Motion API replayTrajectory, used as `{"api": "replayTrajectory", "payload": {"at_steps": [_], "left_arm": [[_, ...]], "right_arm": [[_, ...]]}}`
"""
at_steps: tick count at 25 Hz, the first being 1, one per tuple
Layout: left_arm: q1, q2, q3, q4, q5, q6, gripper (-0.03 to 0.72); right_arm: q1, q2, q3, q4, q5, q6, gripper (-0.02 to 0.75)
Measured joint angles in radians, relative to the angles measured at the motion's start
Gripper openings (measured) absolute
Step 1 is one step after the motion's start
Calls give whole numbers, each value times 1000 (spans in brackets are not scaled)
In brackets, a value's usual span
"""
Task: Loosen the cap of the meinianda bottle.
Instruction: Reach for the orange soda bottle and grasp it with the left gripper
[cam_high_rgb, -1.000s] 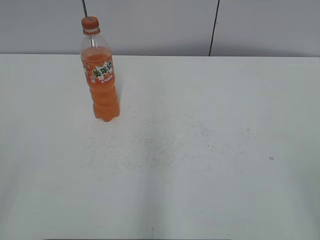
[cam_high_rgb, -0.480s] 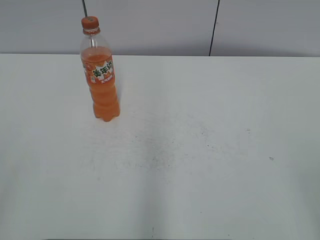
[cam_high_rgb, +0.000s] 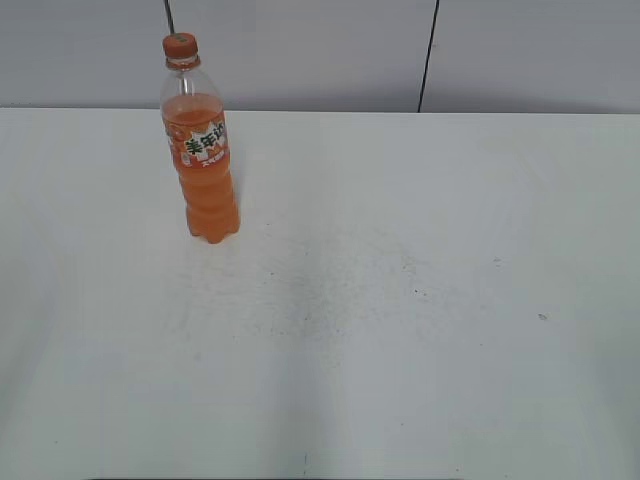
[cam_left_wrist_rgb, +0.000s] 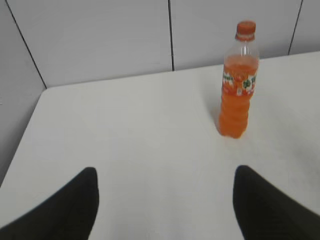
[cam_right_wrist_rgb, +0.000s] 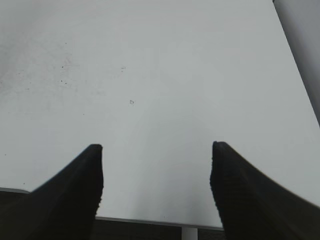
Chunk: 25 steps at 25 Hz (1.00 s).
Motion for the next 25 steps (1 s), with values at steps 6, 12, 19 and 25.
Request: {"api": "replayTrajectory", "payload": {"at_steps": [6, 12, 19, 25], "left_arm": [[0, 263, -8, -2, -307, 0, 509], [0, 550, 43, -12, -769, 0, 509], [0, 903, 156, -30, -1210, -19, 509], [1, 1158, 164, 216, -1419, -203, 509]], "right_arm": [[0, 0, 0, 0, 0, 0, 506], [0, 0, 0, 0, 0, 0, 506], [0, 0, 0, 0, 0, 0, 506], [0, 0, 0, 0, 0, 0, 507]]}}
